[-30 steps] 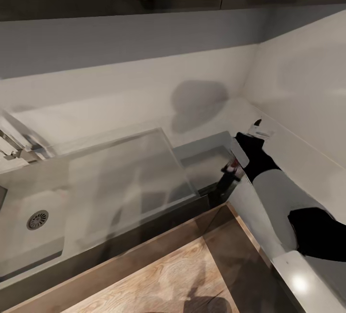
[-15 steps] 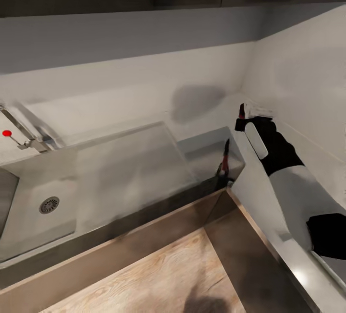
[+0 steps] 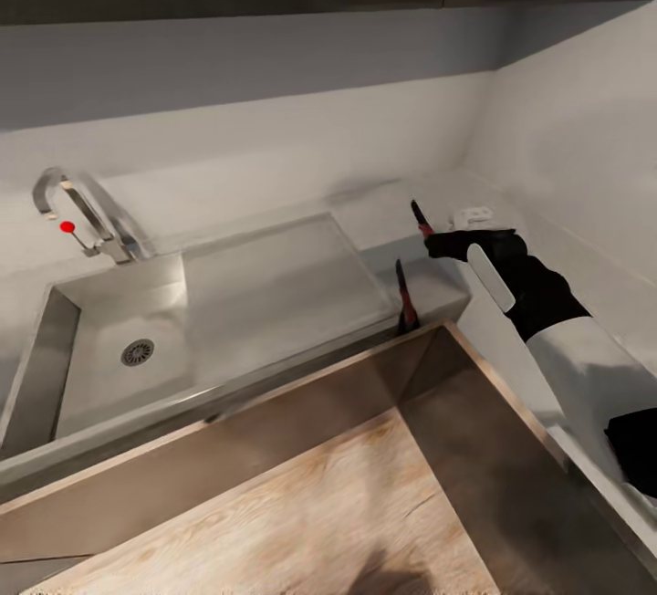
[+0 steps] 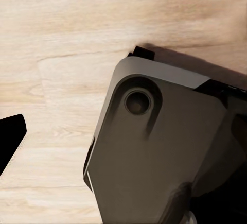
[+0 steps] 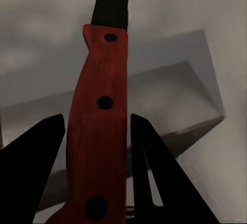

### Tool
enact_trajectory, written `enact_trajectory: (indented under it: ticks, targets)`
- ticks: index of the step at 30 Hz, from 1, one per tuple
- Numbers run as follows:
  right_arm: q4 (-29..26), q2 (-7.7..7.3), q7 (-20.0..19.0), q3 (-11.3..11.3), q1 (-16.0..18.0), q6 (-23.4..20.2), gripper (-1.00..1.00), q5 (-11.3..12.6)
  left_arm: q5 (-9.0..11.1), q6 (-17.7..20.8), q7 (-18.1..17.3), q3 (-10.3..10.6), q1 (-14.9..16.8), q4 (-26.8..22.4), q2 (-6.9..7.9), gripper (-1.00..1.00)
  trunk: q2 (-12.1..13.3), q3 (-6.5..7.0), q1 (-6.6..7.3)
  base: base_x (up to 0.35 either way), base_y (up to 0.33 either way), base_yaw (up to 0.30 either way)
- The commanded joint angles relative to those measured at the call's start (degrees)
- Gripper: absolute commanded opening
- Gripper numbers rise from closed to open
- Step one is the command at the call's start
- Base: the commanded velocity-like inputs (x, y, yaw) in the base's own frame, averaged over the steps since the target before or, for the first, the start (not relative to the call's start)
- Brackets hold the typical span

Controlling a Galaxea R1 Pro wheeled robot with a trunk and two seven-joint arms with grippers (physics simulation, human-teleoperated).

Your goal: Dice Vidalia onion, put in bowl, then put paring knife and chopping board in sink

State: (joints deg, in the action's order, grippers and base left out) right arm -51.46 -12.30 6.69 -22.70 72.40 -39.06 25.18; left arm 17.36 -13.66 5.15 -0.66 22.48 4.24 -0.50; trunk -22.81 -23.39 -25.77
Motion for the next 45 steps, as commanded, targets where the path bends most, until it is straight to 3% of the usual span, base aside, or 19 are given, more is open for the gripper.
enact_trajectory:
  ticks: [1, 11, 38, 45]
  targets:
    - [-0.1, -0.08, 0.4, -0.3, 0.1, -0.1, -1.0, 0.8, 0.1, -0.4, 0.0, 0.0, 0.1, 0.2, 0.01, 1.0, -0.1, -0.1, -0.01, -0.171, 0.27, 0.0]
    - [-0.2, -0.09, 0.3, -0.3, 0.1, -0.1, -1.0, 0.8, 0.1, -0.4, 0.0, 0.0, 0.1, 0.2, 0.09, 1.0, -0.1, 0.14, -0.01, -0.142, 0.254, 0.0]
    - [-0.1, -0.04, 0.5, -0.4, 0.1, -0.1, -1.0, 0.7, 0.1, -0.4, 0.0, 0.0, 0.1, 0.2, 0.06, 1.0, -0.1, 2.54, -0.01, -0.005, 0.01, 0.0]
    - [0.0, -0.04, 0.7, -0.4, 0.1, 0.1, -1.0, 0.6, 0.1, -0.4, 0.0, 0.0, 0.1, 0.2, 0.06, 1.0, -0.1, 3.17, -0.01, -0.055, 0.174, 0.0]
